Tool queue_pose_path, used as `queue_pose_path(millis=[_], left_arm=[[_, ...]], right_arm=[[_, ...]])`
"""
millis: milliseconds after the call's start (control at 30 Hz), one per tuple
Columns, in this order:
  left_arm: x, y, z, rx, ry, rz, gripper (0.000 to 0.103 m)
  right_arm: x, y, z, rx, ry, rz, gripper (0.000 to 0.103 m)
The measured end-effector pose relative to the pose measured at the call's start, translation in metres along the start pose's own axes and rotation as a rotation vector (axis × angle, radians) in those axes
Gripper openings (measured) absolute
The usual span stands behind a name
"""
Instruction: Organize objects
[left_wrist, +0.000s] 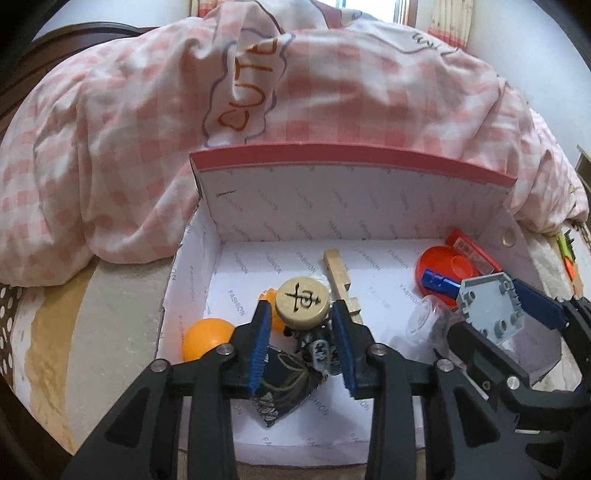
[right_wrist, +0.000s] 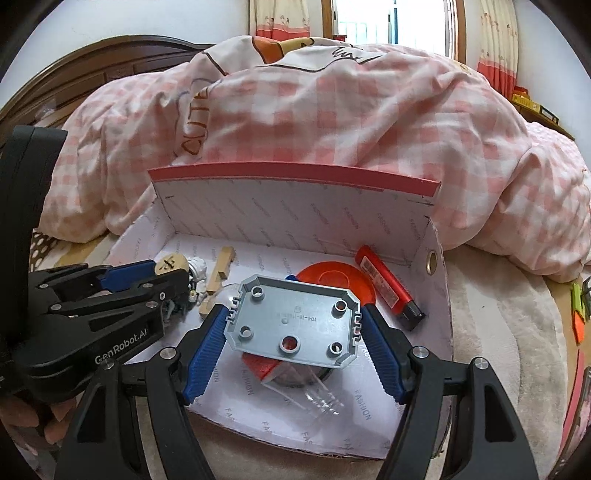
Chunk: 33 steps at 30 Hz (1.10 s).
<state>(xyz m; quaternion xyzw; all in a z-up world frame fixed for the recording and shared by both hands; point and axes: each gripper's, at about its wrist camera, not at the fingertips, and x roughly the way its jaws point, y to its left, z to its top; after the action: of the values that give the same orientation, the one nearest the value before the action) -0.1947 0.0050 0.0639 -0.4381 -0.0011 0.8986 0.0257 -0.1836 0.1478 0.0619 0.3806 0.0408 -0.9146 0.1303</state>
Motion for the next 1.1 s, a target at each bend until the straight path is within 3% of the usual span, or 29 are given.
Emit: queue_pose_path(millis=[100, 467, 933, 1100], left_arm=[[0.001, 0.0, -0.001, -0.003, -0.002, 0.017, 0.049], [-0.008, -0.003, -0.004, -0.012, -0.024, 0.025, 0.06], [-0.044, -0.001, -0.013, -0.006, -0.056, 0.004, 0.062], [-0.061, 0.002, -0.017, -0.002, -0.078, 0.029, 0.062]], right_arm=[[0.001, -0.002, -0.001, 0.005, 0.002, -0.004, 0.077], [-0.008, -0.003, 0.0, 0.012, -0.015, -0.019, 0.081], [-0.046, 0.005, -0.01, 0.012, -0.042, -0.005, 0.081], [-0.057, 0.007, -0.017, 0.012, -0.023, 0.018, 0.081]])
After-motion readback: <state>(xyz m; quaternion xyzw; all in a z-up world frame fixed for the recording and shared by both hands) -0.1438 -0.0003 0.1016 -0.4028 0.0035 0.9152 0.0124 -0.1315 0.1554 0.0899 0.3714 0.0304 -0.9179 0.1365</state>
